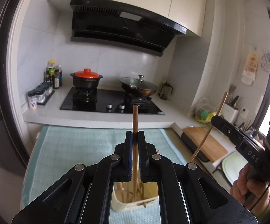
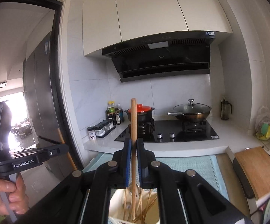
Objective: Organize utensils
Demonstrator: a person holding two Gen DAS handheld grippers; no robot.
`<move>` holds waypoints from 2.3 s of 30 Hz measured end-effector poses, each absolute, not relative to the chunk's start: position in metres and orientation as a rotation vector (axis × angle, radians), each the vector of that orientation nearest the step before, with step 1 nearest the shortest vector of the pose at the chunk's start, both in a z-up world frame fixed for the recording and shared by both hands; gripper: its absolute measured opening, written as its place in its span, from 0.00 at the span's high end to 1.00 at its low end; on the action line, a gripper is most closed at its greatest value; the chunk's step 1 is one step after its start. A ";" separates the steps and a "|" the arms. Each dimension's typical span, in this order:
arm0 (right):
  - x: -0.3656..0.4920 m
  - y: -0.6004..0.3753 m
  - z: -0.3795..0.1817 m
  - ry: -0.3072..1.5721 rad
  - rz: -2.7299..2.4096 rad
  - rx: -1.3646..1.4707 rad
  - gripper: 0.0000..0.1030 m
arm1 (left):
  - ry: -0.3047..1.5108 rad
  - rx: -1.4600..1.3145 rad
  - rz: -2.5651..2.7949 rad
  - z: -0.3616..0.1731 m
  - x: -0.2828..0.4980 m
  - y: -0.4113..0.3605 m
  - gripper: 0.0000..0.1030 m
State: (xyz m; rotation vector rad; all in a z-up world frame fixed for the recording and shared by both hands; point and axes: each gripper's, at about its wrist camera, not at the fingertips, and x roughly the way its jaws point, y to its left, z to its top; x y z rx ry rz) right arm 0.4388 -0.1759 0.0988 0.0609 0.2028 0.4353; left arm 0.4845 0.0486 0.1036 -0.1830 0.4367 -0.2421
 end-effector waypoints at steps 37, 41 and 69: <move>0.280 -0.179 0.013 0.413 0.348 -0.004 0.00 | 0.501 0.063 0.151 0.017 0.294 0.024 0.00; 0.236 -0.178 0.000 0.457 0.291 -0.009 0.00 | 0.549 0.017 0.121 0.007 0.256 0.025 0.00; 0.168 -0.166 0.008 0.441 0.255 -0.060 0.00 | 0.578 -0.023 0.078 0.015 0.195 0.013 0.00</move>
